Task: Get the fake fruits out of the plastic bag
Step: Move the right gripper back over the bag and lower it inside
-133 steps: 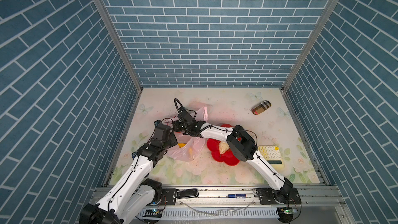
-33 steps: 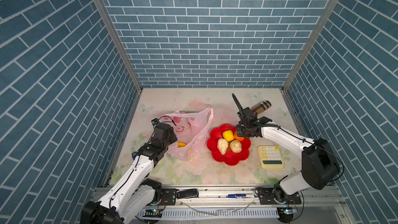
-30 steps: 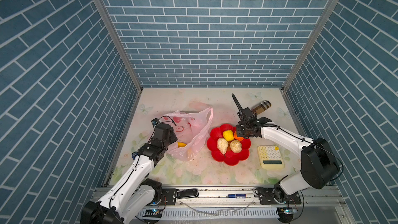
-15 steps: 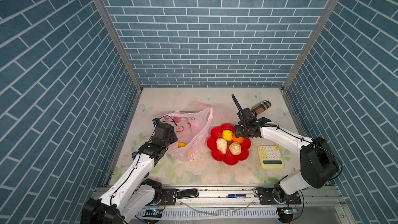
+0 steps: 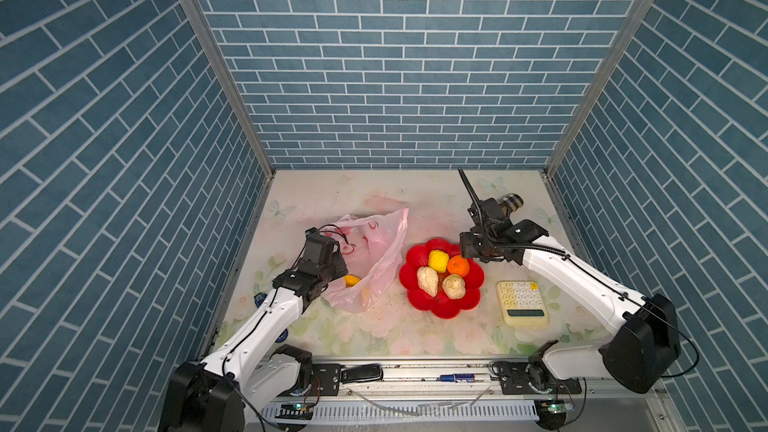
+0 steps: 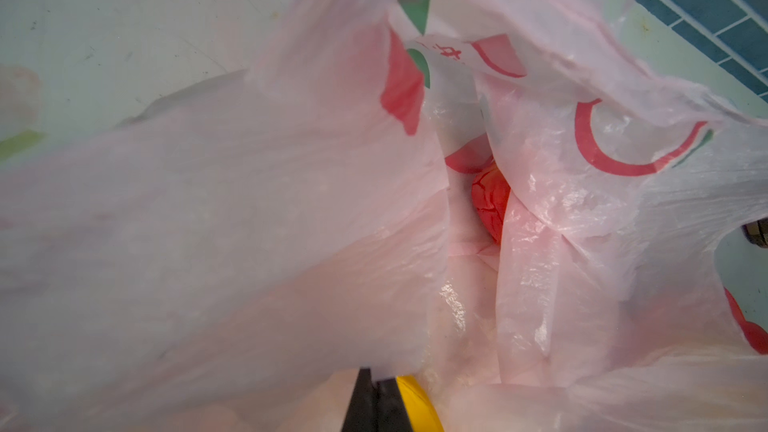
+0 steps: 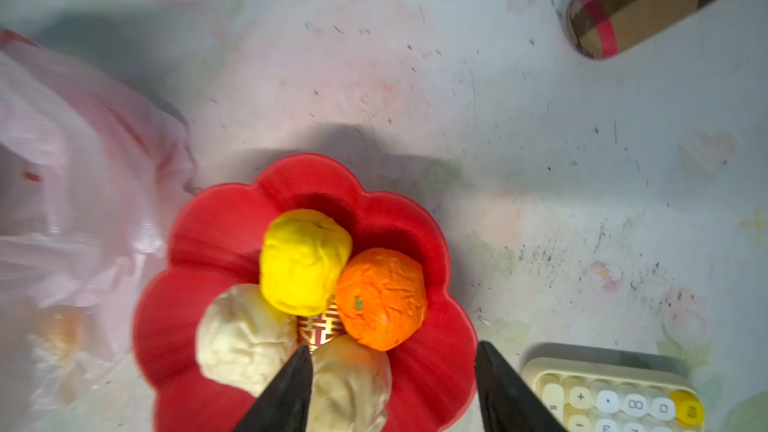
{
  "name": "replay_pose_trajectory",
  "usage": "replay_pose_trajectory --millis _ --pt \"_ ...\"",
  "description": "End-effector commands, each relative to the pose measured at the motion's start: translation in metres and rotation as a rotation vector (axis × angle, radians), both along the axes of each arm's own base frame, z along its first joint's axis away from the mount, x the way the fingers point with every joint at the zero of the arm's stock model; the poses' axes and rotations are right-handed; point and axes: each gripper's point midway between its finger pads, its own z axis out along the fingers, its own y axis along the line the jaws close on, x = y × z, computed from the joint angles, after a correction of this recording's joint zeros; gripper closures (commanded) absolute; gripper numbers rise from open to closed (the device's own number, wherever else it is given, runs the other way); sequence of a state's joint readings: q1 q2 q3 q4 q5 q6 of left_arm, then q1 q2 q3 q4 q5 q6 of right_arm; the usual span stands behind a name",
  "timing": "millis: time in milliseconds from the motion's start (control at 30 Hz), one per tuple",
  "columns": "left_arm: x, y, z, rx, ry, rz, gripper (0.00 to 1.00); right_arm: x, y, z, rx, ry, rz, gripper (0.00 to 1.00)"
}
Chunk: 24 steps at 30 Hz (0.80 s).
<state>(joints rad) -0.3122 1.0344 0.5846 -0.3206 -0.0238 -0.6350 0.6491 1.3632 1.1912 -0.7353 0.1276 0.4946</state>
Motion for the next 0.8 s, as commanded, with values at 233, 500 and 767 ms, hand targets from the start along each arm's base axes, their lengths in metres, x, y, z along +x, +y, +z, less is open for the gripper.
replay_pose_trajectory --millis 233,500,767 --pt "0.005 -0.022 -0.013 -0.095 0.025 -0.067 0.96 0.012 0.134 0.072 0.172 -0.074 0.190 0.44" --pt "0.000 -0.019 -0.007 -0.135 0.001 -0.024 0.96 0.024 0.242 0.039 0.329 0.034 0.280 0.52" --pt "-0.003 -0.016 0.006 -0.144 -0.036 -0.013 0.97 0.011 0.300 0.007 0.331 0.155 0.368 0.55"
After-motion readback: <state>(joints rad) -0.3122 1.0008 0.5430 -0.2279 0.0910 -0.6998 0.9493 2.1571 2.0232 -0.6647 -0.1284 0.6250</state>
